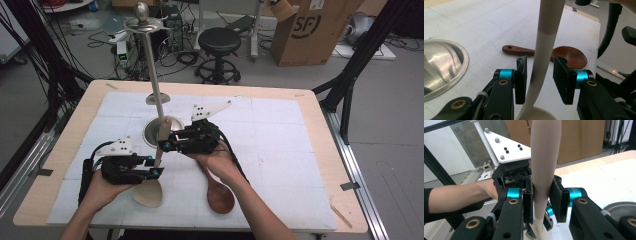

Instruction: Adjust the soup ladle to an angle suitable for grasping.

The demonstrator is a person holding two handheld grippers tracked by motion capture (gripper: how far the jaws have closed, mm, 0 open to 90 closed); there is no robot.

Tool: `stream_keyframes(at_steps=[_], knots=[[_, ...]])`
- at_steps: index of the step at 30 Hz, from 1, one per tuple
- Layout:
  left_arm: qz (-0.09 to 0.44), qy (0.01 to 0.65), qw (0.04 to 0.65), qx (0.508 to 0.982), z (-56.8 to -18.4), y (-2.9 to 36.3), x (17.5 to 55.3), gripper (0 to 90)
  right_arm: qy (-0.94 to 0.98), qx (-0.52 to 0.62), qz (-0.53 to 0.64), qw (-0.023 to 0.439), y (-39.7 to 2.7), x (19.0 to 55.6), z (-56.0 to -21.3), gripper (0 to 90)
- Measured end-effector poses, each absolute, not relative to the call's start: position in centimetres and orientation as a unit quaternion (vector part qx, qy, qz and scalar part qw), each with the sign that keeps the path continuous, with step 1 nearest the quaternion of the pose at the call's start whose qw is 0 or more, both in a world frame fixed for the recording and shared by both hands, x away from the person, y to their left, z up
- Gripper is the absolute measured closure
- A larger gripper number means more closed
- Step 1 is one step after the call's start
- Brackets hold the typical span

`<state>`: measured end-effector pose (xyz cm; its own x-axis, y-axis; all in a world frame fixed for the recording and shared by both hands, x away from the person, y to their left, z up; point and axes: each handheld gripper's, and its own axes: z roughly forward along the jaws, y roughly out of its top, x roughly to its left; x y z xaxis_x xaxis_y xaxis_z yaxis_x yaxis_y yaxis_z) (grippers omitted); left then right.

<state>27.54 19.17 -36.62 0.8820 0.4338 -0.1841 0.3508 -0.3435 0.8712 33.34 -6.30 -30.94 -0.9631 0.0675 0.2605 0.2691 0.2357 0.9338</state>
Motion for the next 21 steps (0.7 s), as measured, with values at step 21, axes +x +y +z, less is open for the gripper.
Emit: stream_keyframes(at_steps=[21], knots=[[0.070, 0.250, 0.520, 0.813, -36.4, 19.2, 27.2, 78.2, -0.787, -0.124, -0.603, 0.037, -4.9, 32.4, -32.5, 68.8]])
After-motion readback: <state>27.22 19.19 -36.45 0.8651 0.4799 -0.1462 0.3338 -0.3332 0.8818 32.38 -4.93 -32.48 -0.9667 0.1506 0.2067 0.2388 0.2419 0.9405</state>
